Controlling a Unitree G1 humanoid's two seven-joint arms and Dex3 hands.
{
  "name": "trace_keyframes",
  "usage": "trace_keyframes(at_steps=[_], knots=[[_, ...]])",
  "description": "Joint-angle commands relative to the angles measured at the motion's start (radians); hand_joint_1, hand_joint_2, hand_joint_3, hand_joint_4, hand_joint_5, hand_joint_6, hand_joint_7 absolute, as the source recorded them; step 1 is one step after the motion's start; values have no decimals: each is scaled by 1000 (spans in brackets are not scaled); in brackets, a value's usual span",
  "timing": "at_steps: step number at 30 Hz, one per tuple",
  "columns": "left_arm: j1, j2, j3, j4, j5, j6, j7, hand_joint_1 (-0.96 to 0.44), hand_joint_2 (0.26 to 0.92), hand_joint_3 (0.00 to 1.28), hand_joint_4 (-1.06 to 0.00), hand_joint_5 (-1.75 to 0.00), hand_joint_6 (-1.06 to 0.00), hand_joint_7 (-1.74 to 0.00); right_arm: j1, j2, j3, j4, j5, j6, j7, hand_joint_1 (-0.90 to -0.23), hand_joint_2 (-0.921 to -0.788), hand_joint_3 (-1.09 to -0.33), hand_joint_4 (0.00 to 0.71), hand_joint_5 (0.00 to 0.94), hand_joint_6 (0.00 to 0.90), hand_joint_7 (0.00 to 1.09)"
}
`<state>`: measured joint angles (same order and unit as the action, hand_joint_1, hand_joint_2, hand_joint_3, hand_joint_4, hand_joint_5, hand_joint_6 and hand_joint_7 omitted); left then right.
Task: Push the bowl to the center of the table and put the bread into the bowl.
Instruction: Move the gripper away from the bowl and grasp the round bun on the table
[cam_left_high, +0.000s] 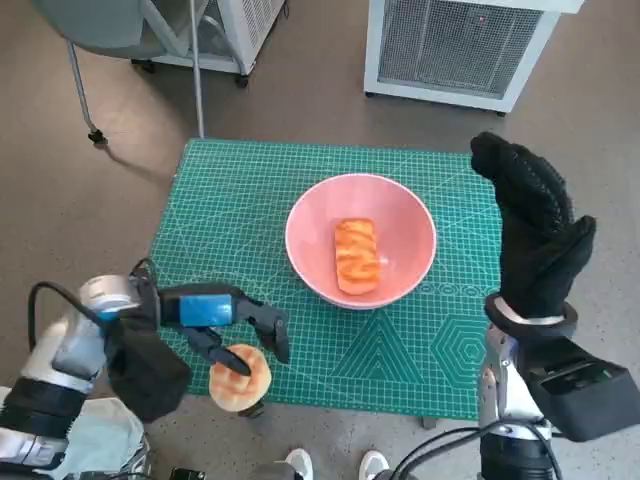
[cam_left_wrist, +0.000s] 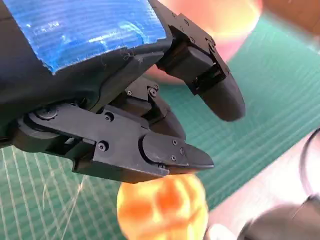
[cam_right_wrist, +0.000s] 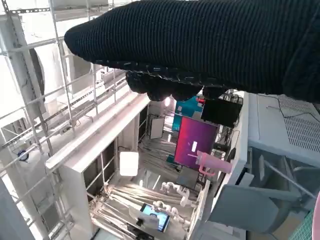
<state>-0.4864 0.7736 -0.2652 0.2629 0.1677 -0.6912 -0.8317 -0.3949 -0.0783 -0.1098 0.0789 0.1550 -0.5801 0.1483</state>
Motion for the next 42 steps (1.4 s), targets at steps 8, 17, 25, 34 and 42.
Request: trace_keyframes(at_steps=[8,17,25,34,42], knots=[[-62,4,120,-34,-144,-43,15,0,920,114,-615,-1242,-597,-1205,11,-7,-3,10,4,14,6,-530,-921,-801,321,18,-1,674],[-80,-18,161,8,-148,-93,54,0,921,116,-610,-1216,-597,-1234,21,-6,0,-4,9,15,8,-531,-921,-800,319,17,-1,674],[-50,3,165,-12,-147,-50,48,0,921,126,-602,-1219,-580,-1255,30,-8,-2,-10,10,13,8,-532,-921,-800,320,17,-1,671],[141,165,197,-334,-84,319,-55,-63,785,35,-274,-178,-361,-272,38,-9,-7,-19,14,18,5,-531,-921,-798,317,15,-1,669],[281,242,239,-454,-65,345,-88,-272,768,11,-54,-8,-225,-20,41,-7,-12,-25,16,25,1,-529,-921,-795,317,15,-1,657]])
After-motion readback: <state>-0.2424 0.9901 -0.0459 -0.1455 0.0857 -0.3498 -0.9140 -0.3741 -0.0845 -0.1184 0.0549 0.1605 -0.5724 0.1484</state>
